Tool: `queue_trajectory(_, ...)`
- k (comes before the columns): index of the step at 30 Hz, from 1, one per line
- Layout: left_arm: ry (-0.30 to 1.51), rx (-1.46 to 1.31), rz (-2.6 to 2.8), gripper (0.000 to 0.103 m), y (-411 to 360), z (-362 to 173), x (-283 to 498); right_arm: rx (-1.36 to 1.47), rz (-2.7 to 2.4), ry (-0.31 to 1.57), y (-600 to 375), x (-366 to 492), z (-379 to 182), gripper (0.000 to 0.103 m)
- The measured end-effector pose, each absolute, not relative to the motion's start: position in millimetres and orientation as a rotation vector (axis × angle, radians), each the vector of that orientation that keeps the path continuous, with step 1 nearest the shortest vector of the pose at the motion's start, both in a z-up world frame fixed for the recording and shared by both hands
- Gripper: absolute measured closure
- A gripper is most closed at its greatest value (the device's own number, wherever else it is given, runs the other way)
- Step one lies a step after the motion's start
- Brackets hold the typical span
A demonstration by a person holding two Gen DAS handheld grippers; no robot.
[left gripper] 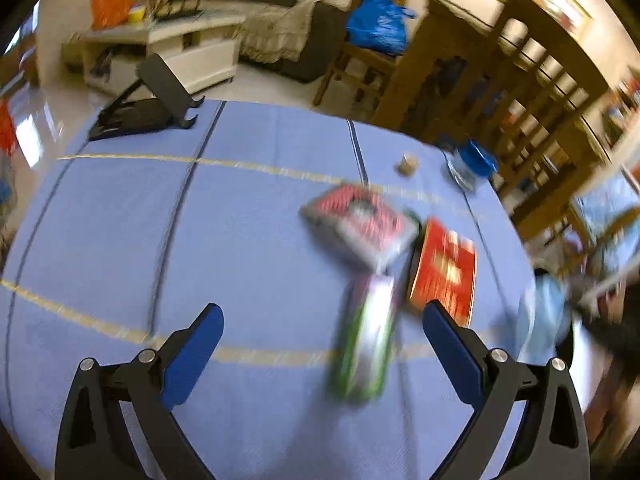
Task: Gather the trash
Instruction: 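Grasp the blue face mask with the right gripper while the left grasps the red checkered card, then carry mask and card over the black bin and open both grippers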
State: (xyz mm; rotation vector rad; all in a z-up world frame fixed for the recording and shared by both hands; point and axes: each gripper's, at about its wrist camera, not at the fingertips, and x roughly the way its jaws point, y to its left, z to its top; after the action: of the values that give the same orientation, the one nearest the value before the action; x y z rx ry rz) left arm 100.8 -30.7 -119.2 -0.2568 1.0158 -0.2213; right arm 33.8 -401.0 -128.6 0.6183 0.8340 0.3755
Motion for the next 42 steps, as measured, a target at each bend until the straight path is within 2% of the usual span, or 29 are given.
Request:
queue_trajectory(8,1.207,-0.430,-0.063,0.012,-65.9,-144.1,177.6,0.690,0.401,0.813,-419.0,33.9,-142.8,0.100)
queue_trajectory(14,1.205,-0.428,0.063,0.013,-73.0,-145.5,194.1,0.687,0.425,0.801,-416.3,31.0,-138.6,0.100)
queue_trajectory(16,1.208,-0.400,0.109,0.023,-75.6,-144.4,193.4,0.681,0.426,0.795,-415.8,30.3,-136.7,0.100)
queue_trajectory(18,1.207,-0.350,0.147,0.040,-78.1,-142.7,189.7,0.689,0.428,0.790,-416.8,29.2,-135.6,0.100)
queue_trajectory(24,1.191,-0.423,0.086,0.046,-55.5,-138.7,176.5,0.699,0.411,0.778,-420.4,25.6,-135.7,0.100)
queue_trajectory(32,1.057,-0.394,0.121,0.047,-25.1,-107.4,143.6,0.688,0.358,0.756,-428.5,23.0,-133.4,0.100)
queue_trajectory(42,0.866,-0.150,0.053,0.046,-81.4,-64.6,91.8,0.698,0.291,0.745,-441.2,17.4,-137.9,0.100)
